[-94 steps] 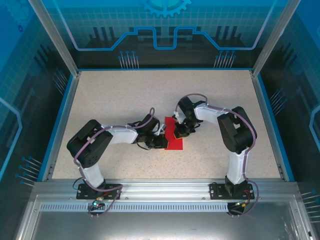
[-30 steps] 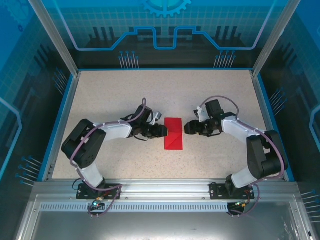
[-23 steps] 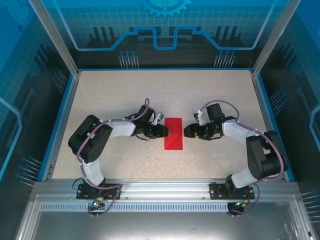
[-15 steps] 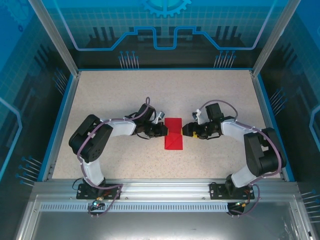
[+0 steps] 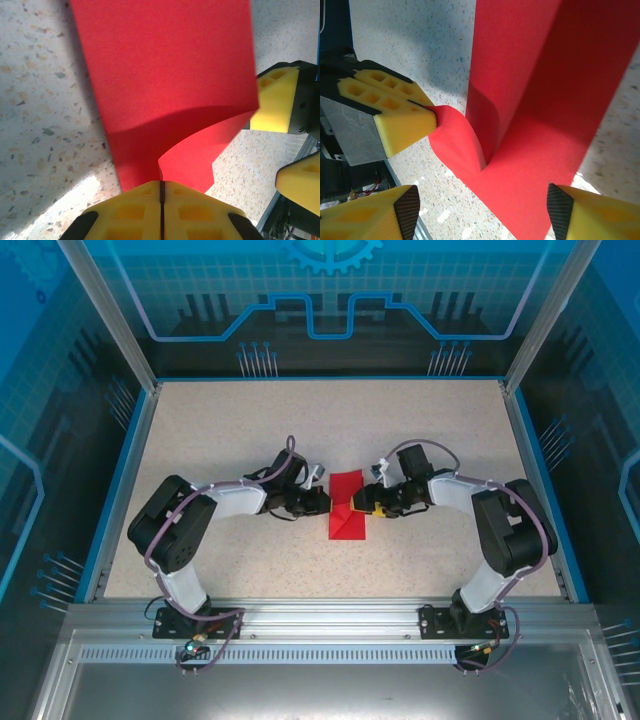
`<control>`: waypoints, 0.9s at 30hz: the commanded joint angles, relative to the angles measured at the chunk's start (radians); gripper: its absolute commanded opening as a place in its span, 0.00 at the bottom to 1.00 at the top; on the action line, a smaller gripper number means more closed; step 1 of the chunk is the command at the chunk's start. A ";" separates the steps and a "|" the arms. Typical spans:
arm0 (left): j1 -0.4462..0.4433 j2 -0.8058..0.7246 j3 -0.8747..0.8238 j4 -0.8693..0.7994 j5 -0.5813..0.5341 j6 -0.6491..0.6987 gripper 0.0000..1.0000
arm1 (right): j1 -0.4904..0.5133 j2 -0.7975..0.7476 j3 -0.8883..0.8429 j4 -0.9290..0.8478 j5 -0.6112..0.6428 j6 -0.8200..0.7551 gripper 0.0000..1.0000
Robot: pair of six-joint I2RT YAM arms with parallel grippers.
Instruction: Fold a paper plane with a square sheet of paper (fold left side to right side)
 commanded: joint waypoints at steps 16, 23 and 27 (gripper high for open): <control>0.031 -0.146 -0.056 0.004 -0.037 -0.012 0.46 | 0.047 0.063 0.104 0.015 -0.032 0.016 0.07; 0.088 -0.437 -0.172 0.055 -0.067 -0.109 0.83 | -0.053 -0.128 0.075 0.147 -0.209 0.069 0.06; 0.110 -0.632 -0.221 0.111 -0.069 -0.188 0.99 | -0.079 -0.240 0.128 0.159 -0.301 0.087 0.07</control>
